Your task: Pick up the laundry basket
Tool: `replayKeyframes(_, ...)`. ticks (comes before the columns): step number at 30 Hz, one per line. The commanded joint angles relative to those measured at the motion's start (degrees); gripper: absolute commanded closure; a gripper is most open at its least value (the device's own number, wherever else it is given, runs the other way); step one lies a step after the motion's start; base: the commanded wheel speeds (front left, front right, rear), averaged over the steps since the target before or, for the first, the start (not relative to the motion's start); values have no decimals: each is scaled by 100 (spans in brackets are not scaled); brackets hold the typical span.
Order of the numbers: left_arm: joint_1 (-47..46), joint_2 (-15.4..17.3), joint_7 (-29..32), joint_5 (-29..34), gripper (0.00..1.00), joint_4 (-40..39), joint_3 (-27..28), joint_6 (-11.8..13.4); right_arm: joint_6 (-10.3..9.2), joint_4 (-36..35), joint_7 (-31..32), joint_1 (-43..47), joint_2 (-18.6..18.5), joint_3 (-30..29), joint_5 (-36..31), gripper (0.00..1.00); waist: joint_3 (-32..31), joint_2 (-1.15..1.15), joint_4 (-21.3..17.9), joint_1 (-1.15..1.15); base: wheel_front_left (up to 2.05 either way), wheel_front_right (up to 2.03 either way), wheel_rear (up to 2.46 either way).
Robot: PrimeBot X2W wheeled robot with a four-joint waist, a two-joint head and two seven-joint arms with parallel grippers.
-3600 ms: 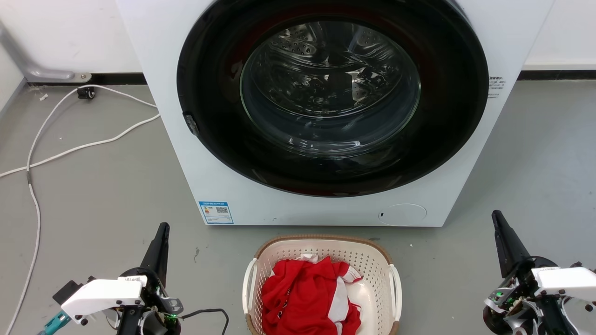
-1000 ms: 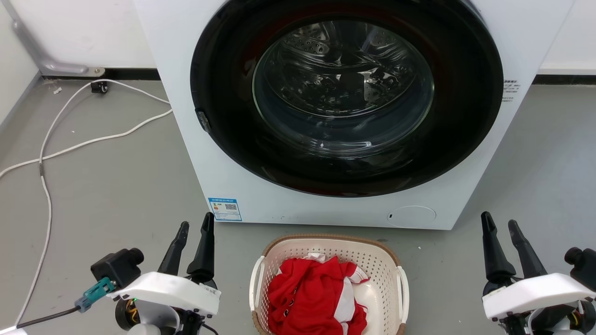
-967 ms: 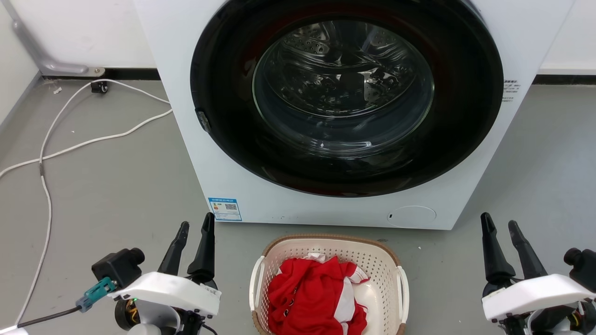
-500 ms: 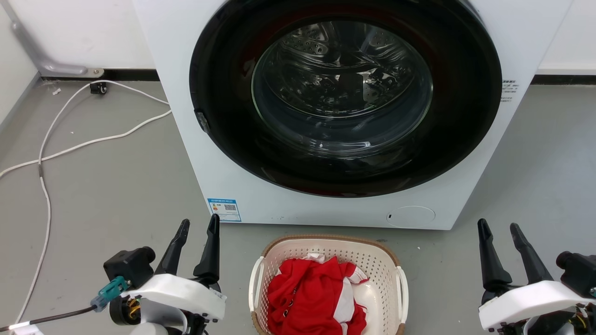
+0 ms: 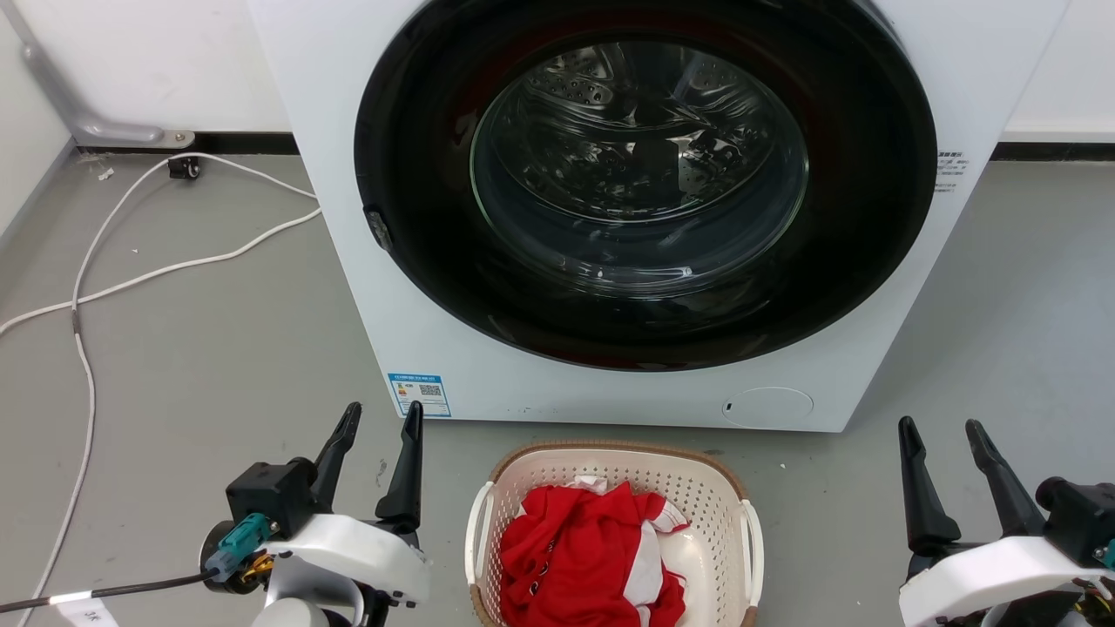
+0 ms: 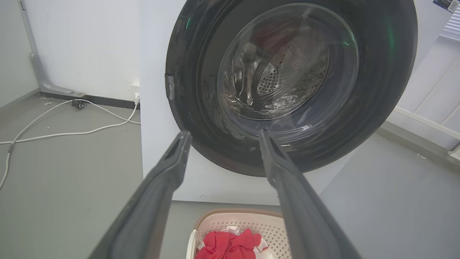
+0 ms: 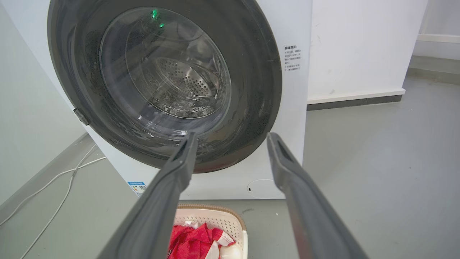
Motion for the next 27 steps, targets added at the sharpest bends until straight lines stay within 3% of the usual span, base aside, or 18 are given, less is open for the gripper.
replayKeyframes(1, -119, 40, -50, 112, 0, -18, -16, 13, 10, -82, -7, 32, -3, -7, -119, 0, 0, 0, 0, 0, 0, 0, 0)
replayKeyframes(27, -164, 45, -348, 1162, 0, 221, -171, 8, 7, -96, -150, 270, 0, -125, -723, 0, -14, 0, -15, 0, 0, 0, 0)
